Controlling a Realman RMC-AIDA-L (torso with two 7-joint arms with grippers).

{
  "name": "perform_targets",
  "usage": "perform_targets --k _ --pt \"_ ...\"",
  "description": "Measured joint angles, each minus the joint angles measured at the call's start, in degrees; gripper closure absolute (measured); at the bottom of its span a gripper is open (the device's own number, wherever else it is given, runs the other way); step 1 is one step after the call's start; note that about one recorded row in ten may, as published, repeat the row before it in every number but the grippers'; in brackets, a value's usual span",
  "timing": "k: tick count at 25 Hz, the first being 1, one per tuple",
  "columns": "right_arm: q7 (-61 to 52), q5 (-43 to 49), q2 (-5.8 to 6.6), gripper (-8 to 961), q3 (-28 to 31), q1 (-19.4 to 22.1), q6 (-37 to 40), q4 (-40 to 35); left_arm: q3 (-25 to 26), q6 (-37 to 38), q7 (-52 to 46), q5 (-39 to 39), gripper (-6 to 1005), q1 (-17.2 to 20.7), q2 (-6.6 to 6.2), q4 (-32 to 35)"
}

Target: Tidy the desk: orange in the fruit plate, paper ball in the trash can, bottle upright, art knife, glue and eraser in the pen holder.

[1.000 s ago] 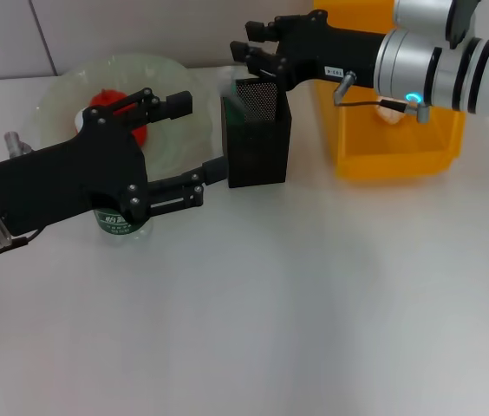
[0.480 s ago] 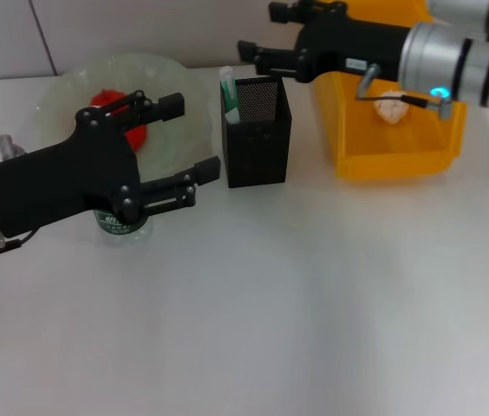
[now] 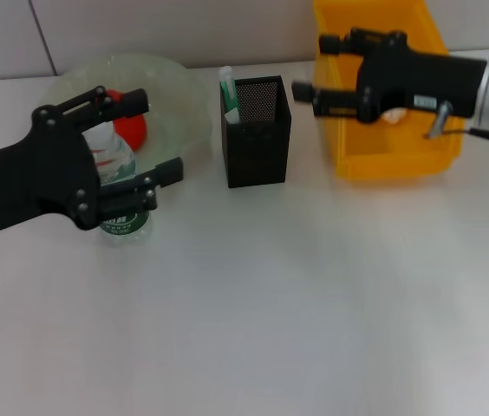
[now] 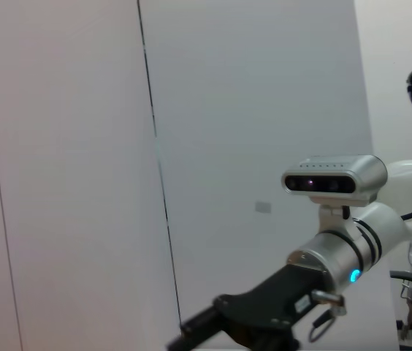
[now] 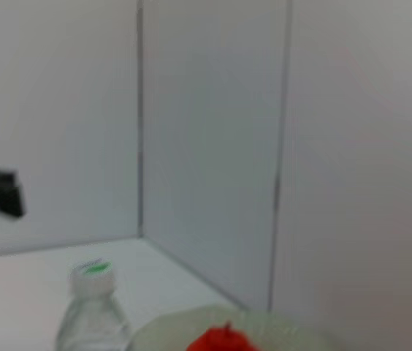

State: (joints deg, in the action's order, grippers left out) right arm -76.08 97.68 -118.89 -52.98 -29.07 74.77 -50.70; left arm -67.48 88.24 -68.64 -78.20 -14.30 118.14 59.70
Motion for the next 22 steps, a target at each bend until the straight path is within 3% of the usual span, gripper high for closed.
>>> perform_targets --k 9,14,22 --pt "-0.92 5.46 -0.17 178 -0.53 3.09 14.39 -1.95 5.95 3.79 -2.14 -8.70 194 0.10 -0.26 -0.04" --pt "-0.59 6.76 -0.28 178 -3.37 4.31 16.98 -2.81 6.47 3.88 -3.22 -13.15 194 0.03 -0.37 -0.43" --pt "-0.38 7.58 -0.38 177 -8.61 6.12 17.23 -5.25 6.49 4.63 -4.41 -14.00 194 0.88 -1.30 -0.77"
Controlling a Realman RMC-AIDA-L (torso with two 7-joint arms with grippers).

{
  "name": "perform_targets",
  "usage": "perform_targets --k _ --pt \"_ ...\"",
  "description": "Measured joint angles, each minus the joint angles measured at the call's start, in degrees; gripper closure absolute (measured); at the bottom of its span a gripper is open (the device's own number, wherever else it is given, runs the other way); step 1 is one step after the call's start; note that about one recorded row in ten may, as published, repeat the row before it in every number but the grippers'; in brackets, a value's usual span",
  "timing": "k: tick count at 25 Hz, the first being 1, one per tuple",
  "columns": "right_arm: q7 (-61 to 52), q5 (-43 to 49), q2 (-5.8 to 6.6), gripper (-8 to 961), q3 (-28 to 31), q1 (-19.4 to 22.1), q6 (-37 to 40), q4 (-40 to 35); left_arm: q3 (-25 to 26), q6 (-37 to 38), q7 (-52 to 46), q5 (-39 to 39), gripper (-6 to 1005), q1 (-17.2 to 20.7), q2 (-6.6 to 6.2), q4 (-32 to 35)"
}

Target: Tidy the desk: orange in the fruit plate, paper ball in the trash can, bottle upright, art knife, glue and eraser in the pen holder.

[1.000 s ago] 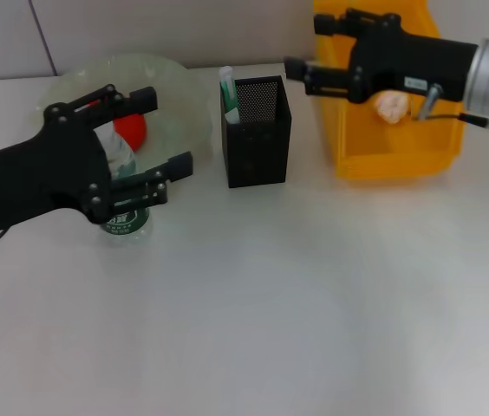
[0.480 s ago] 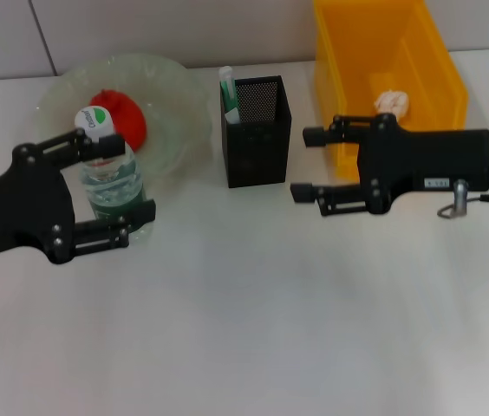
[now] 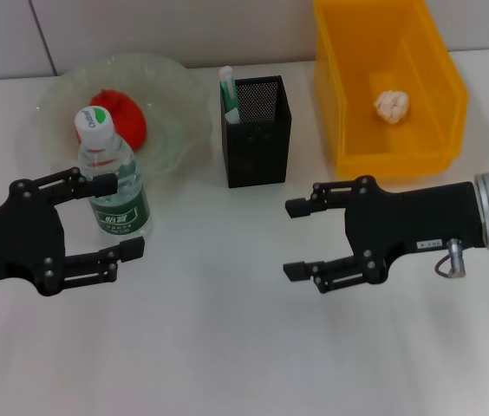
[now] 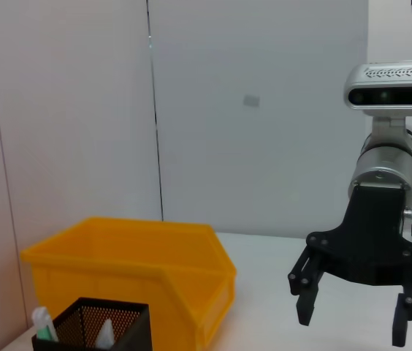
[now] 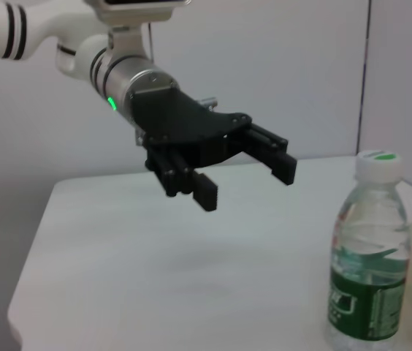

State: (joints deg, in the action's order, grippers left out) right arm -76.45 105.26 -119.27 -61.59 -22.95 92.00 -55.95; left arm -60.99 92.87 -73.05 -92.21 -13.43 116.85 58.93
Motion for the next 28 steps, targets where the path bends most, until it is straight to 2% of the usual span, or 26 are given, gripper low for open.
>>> perform_targets --k 9,19,23,25,28 --pt "0.04 0.18 -0.17 178 -1.16 1.57 1.12 -3.02 0.00 0.56 0.07 0.00 194 1.23 -0.32 0.24" --pt "-0.40 -0.20 -0.16 178 -1.17 1.49 1.54 -3.28 -0.01 0.91 0.41 0.01 194 1.34 -0.63 0.24" --pt "-0.72 -0.33 -0.15 178 -1.17 1.29 1.58 -3.31 -0.19 0.94 0.92 -0.32 194 1.32 -0.32 0.12" --pt "-1.12 -0.49 -0.18 178 -1.17 1.06 1.61 -3.38 -0.06 0.91 1.43 -2.18 194 1.35 0.42 0.14" --pt "-1.33 -0.75 -0.19 178 -1.17 0.99 1.61 -3.38 0.00 0.86 1.78 -2.69 194 1.36 0.69 0.26"
